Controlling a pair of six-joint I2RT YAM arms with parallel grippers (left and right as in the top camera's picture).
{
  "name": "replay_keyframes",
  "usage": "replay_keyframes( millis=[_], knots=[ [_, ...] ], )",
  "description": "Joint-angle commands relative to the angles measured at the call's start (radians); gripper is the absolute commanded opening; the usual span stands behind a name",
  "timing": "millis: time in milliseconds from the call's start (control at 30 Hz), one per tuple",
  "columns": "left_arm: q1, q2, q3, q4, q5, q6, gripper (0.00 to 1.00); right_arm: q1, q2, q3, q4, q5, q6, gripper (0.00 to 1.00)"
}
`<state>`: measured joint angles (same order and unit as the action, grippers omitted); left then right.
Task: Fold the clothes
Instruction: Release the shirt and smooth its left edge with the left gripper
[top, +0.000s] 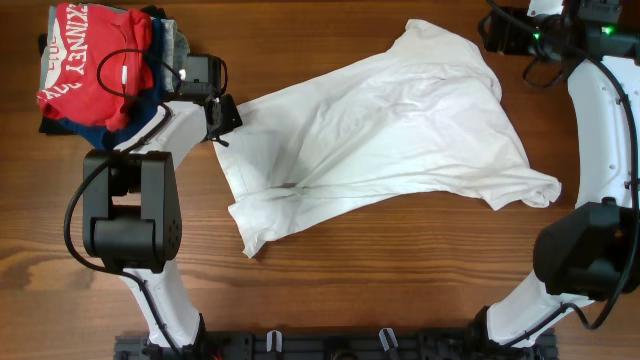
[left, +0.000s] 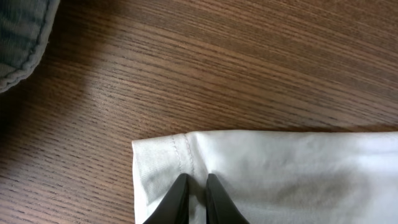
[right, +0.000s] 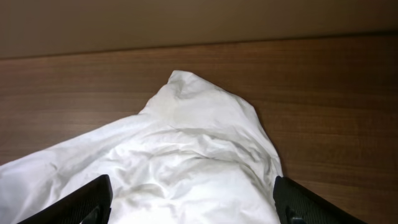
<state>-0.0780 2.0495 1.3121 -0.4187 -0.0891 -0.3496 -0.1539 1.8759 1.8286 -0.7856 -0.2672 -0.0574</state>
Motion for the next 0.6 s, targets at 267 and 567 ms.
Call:
replay_keyframes(
  millis=[267, 567],
  knots=[
    [0.011, 0.115, -0.001, 0.1, -0.022, 0.006, 0.04, 0.0, 0.017, 0.011, -0.019, 0.013, 0.006, 0.84],
    [0.024, 0.263, -0.001, 0.252, -0.01, 0.007, 0.04, 0.0, 0.017, 0.011, -0.07, 0.021, 0.005, 0.84]
  ],
)
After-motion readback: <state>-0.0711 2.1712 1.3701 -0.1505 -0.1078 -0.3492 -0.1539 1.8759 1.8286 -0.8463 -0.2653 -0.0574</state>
